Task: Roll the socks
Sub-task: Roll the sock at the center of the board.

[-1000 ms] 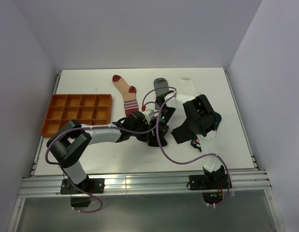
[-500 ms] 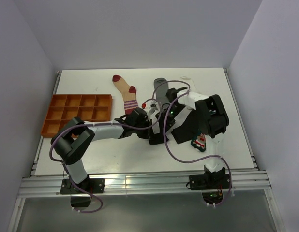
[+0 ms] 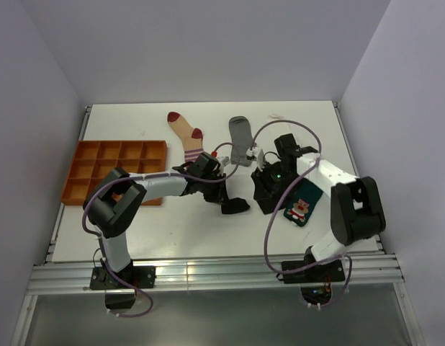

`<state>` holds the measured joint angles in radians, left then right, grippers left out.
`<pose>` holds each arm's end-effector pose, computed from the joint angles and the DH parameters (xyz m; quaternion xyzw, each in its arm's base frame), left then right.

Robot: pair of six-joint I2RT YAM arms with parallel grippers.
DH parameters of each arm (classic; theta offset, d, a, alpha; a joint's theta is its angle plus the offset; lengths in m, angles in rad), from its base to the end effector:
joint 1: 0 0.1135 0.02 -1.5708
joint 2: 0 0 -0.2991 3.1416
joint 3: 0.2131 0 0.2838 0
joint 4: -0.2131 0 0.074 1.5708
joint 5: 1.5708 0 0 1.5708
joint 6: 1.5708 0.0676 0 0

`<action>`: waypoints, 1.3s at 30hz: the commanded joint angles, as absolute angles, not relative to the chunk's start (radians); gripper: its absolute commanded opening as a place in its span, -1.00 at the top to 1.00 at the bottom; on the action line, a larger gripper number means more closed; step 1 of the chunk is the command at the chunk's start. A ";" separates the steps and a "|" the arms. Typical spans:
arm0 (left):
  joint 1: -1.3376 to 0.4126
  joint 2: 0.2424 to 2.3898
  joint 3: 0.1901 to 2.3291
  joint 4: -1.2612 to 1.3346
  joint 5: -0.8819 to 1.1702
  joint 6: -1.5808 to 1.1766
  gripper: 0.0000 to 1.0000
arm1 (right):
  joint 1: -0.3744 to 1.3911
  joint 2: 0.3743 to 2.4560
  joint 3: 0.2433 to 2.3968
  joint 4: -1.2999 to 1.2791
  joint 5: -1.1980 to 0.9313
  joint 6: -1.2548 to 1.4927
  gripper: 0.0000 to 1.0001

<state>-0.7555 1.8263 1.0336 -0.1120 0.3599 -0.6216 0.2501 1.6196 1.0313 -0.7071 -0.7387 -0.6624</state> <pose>0.2878 -0.3038 0.1395 0.1206 0.9238 -0.3350 0.1409 0.3108 0.1264 0.1889 -0.4515 0.8074 0.3238 0.1985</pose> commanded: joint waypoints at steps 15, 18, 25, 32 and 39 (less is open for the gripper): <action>-0.721 1.974 1.190 -0.388 0.454 -0.571 0.99 | 0.563 1.218 0.637 -0.212 -0.397 -0.845 -0.27; -0.713 1.991 1.203 -0.399 0.475 -0.569 0.99 | 0.613 1.218 0.624 -0.193 -0.356 -0.864 -0.28; -0.707 2.000 1.204 -0.399 0.509 -0.572 0.99 | 0.718 1.250 0.607 -0.172 -0.276 -0.899 -0.28; -0.706 2.003 1.198 -0.391 0.518 -0.575 0.99 | 0.758 1.310 0.633 -0.184 -0.239 -0.908 -0.25; -0.707 2.005 1.206 -0.402 0.525 -0.568 0.99 | 0.759 1.374 0.658 -0.184 -0.222 -0.917 -0.15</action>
